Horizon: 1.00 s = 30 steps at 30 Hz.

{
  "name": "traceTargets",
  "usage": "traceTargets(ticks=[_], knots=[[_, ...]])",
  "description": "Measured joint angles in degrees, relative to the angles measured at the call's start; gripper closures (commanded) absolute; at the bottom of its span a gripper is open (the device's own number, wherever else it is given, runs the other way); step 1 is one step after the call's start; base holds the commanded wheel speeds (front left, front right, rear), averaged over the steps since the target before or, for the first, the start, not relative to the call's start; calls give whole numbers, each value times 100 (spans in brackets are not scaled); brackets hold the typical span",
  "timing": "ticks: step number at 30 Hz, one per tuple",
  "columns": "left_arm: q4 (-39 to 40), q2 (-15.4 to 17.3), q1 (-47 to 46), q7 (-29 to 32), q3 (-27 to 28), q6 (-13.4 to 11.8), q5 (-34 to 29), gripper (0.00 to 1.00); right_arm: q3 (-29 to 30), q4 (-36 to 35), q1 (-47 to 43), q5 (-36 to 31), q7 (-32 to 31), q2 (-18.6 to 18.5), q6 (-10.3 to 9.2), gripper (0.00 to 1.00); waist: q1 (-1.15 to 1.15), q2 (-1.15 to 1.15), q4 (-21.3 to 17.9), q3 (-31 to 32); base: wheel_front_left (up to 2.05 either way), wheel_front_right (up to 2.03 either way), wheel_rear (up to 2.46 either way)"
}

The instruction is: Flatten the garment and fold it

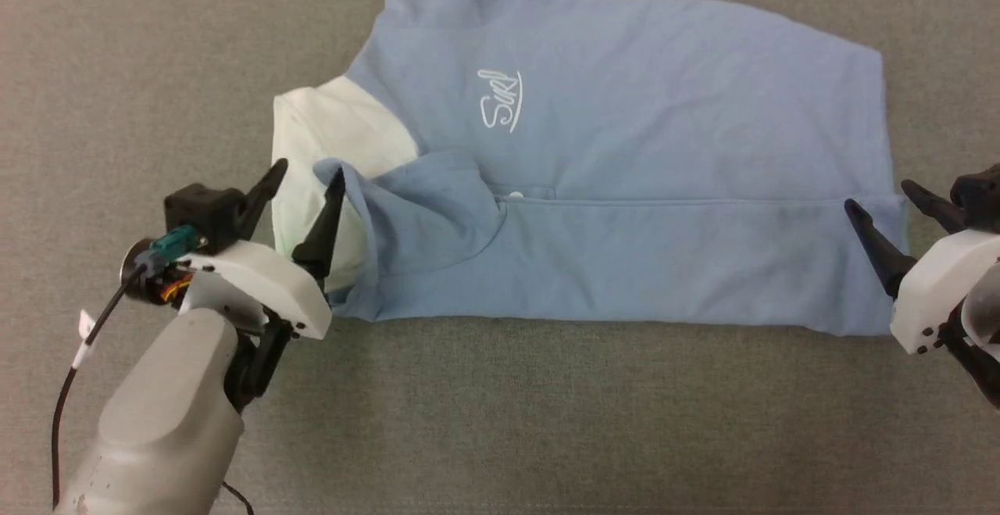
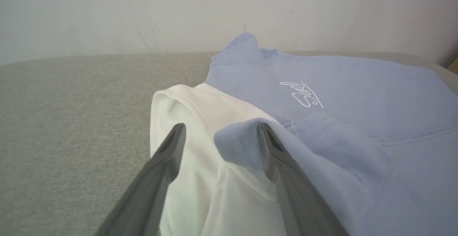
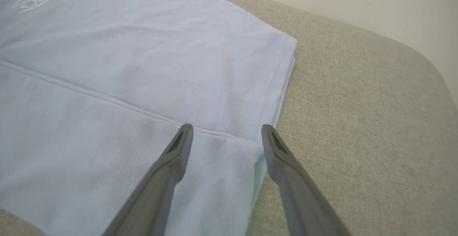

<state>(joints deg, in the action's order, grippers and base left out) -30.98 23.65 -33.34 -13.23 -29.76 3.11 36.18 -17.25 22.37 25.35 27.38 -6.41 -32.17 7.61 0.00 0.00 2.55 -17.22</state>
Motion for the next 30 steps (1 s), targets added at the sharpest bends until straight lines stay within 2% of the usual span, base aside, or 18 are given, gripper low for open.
traceTargets(ticks=[3,8,15,22,30], knots=[[159,-52,305,-74,200,-169,133,0,249,-112,-230,-12,46,136,0,0,-1,0,12,221,0,0,0],[755,-180,1067,-85,409,-558,401,0,844,-586,-913,-67,-105,638,0,0,-1,0,27,586,0,0,0],[1593,-222,1956,593,152,-1036,526,0,1737,-1425,-1855,-556,-600,1416,0,0,-2,0,-13,889,0,0,0],[1695,-213,2095,884,89,-1440,495,0,2095,-1994,-2209,-735,-875,1982,-1,0,0,0,-139,789,0,0,0],[1258,-189,2020,1072,242,-2033,405,0,2229,-2242,-2240,-877,-978,2065,-1,0,1,0,-303,470,0,0,0]])
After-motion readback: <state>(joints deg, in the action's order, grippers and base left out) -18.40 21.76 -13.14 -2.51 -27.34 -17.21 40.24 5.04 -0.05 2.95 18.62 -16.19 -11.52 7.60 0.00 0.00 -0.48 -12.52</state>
